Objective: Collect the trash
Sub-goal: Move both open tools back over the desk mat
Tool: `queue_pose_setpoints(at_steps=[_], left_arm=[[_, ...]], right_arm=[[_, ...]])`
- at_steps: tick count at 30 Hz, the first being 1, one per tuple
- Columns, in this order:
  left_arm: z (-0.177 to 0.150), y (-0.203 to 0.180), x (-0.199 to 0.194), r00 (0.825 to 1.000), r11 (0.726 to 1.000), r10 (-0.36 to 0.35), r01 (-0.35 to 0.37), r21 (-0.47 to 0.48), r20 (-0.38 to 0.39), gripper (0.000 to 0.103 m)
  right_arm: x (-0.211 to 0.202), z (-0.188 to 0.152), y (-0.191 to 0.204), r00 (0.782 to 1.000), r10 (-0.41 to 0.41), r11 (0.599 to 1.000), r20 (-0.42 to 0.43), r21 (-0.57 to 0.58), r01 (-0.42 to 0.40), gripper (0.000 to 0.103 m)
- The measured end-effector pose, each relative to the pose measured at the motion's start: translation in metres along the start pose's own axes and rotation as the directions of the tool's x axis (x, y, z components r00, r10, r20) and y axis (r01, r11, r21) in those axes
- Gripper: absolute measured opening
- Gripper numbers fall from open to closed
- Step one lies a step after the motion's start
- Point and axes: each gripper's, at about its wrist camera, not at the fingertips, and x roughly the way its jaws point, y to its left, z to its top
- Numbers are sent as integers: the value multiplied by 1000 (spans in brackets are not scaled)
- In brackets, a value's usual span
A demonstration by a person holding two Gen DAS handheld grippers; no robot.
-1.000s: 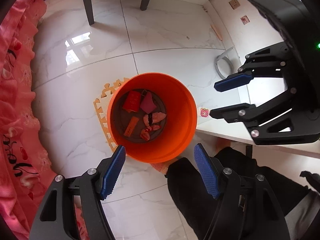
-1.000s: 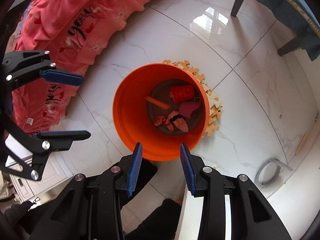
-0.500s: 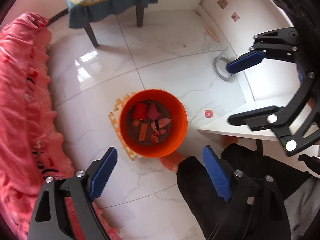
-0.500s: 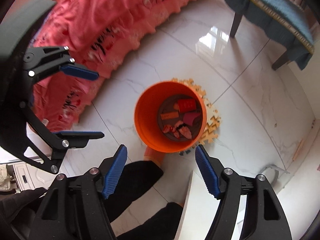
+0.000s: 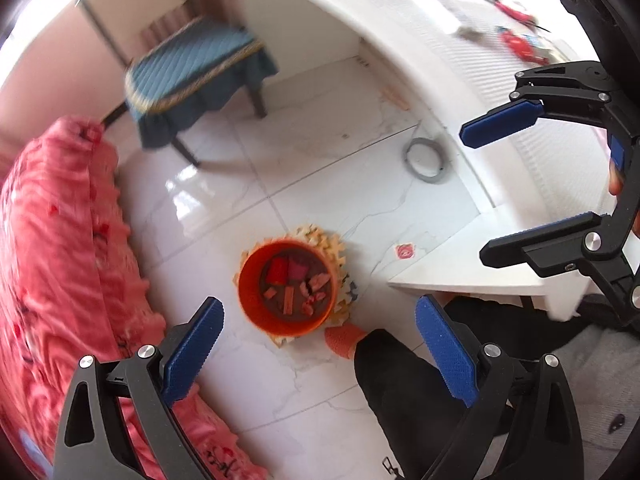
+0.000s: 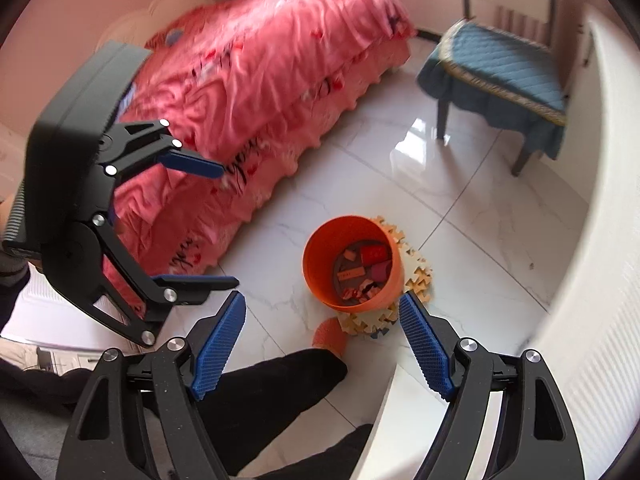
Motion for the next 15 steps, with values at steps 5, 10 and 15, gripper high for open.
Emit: queue_pose_setpoints(at_steps=[5,10,15], left_arm=[[29,-50,-20,999,994,-15,10,111,47,95],[63,-101,-28,997,976,-19,3,216,71,95],[92,-144,-30,995,953,-44,15,304,89,95]], right_arm=[[-61,-37,-19,995,-64,996,81,71,58,79],[-113,-81,-55,981,-141,977,136,180,116,79],[-148,-114,-89,965,-203,951,168,270,153,79]])
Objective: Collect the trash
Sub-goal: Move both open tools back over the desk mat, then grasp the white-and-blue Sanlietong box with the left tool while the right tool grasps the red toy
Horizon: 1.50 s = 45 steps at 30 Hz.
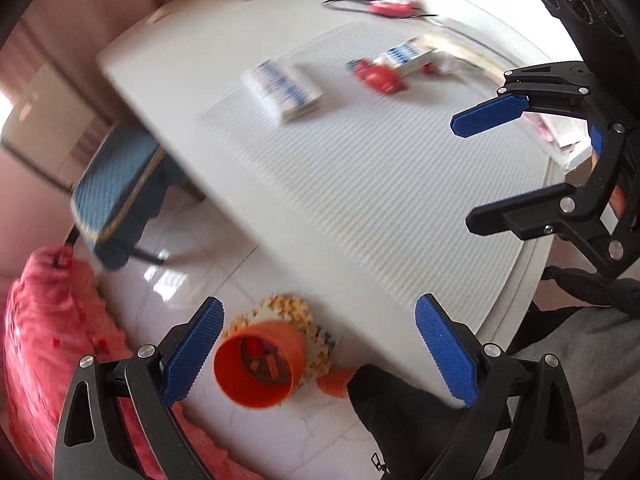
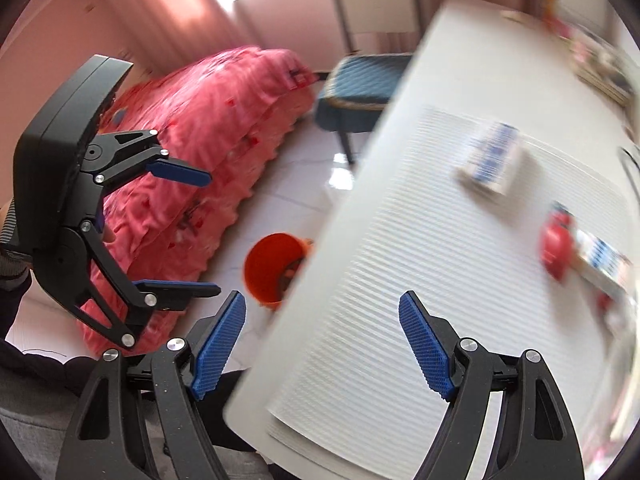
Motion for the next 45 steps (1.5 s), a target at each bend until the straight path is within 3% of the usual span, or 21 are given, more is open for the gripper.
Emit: queue_pose_setpoints(at_steps=[7,11,19,29,40,43,45], left_arm=[[55,-34,12,1000,994,-17,17,112,6,95],[86,-35,23,1000,990,-9,8,141,6,95],[134,0,53,1000,996,-16,18,85,-21,95],[176,40,98,998,999,-44,43,-20,-55,95],[190,57,141,995,990,-21,6,-144,-102,95],[190,53,141,996,991,-1,-11,-136,-88,95],[189,51,136,998,993,8,-16,-115,-67,87]], right_arm=[[-32,-17,-65,996,-71,992,49,110,65,79],[-37,-16,-96,994,-100,984,51,154,91,79],[-35,-15,-148,993,-107,979,49,180,97,79],[-5,11,-169,993,-118,976,26,190,111,79],[16,16,-188,992,-129,968,3,219,125,78],[20,17,-190,991,-133,967,-3,217,130,78],[22,18,-193,991,-137,967,-5,215,135,78]])
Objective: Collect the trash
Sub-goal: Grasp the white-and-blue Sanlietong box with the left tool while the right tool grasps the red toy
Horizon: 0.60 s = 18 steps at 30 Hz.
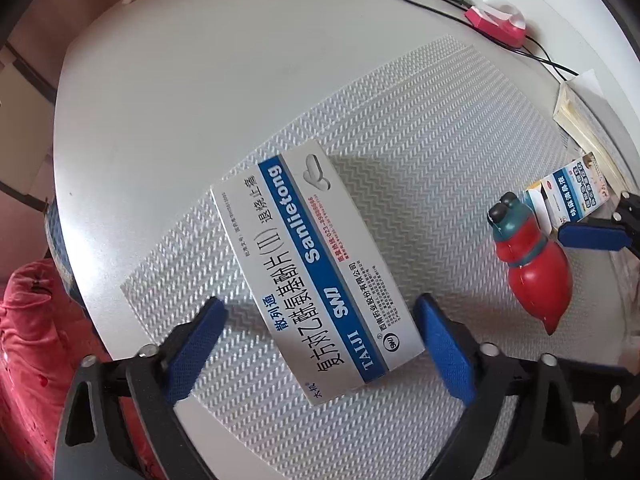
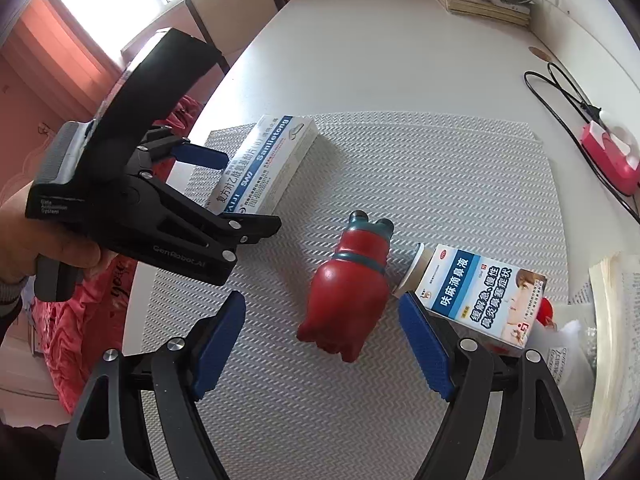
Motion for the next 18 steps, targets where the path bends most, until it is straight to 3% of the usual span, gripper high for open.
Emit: queue_pose_setpoints(at_steps=[3,5,7,10,18], left_arm=[[-3,-1,-9,1000,999,-5,4,39,18,69],[-6,-3,-11,1000,998,-13,12,53,17,68],[-10,-3,-14,999,998,-28,27,51,23,68],[-21,1,-21,998,997,-60,59,50,24,67],[-45,5,-44,995,995,-94,92,43,31,67]], right_arm=[[10,5,0,1000,-16,1000,-13,-13,15,73],[16,4,-2,999,-24,1000,-31,-14,24,67],[23,3,-3,998,-32,999,-48,-17,32,55],[25,3,-2,999,-31,999,-33,-16,30,49],[7,-1,6,1000,7,999,-10,-44,-8,44]])
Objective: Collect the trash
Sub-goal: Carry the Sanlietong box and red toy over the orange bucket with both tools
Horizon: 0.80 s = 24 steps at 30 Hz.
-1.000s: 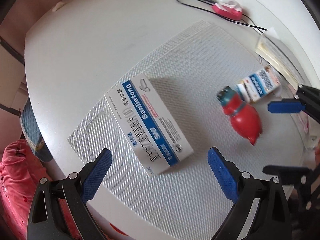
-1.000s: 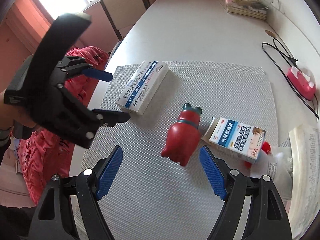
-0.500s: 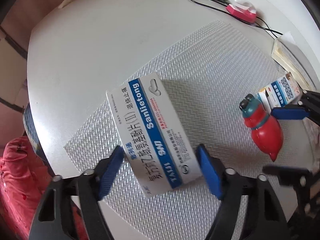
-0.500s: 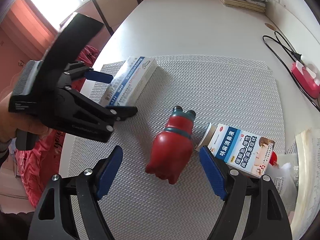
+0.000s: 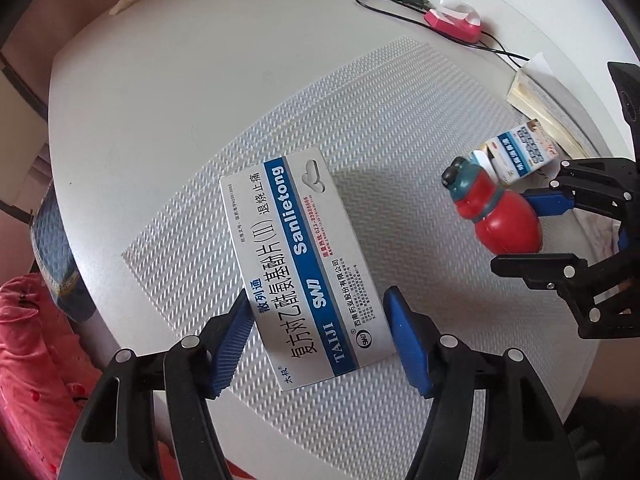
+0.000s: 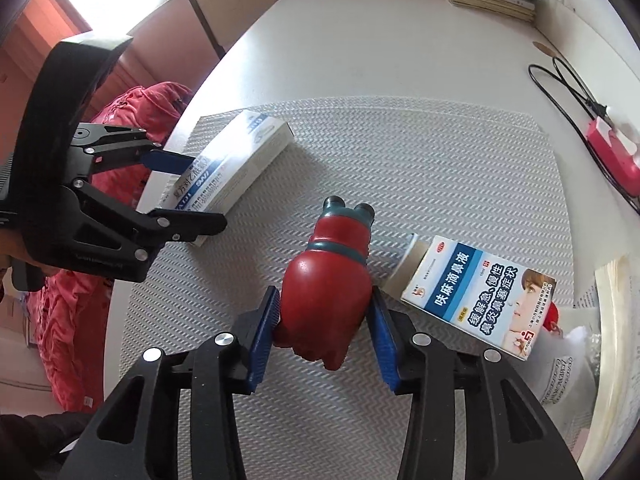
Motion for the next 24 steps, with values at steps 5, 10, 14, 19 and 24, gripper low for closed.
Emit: queue_pose_setpoints(at_steps=[5,10,14,19,24], left_arm=[[-9,10,-18,1000,1000,-1,1,13,7,67],[-29,4,-27,1000,1000,-4,4,12,16,67],[-58,-7,-36,1000,1000,19,-20,23,24,67],[-87,-14,-53,999,999,35,-35,-6,30,67],[-116,-16,-64,997,996,63,-61,-69,38,67]], right_arm=[[-13,-6,8,1000,21,999,14,-27,-21,43],[-29,-19,16,999,36,998,9,-55,-35,43],[-45,-32,28,999,52,995,10,-86,-51,43],[-47,-41,46,997,76,989,1,-129,-75,43],[-49,-45,81,993,116,972,-26,-203,-119,43]])
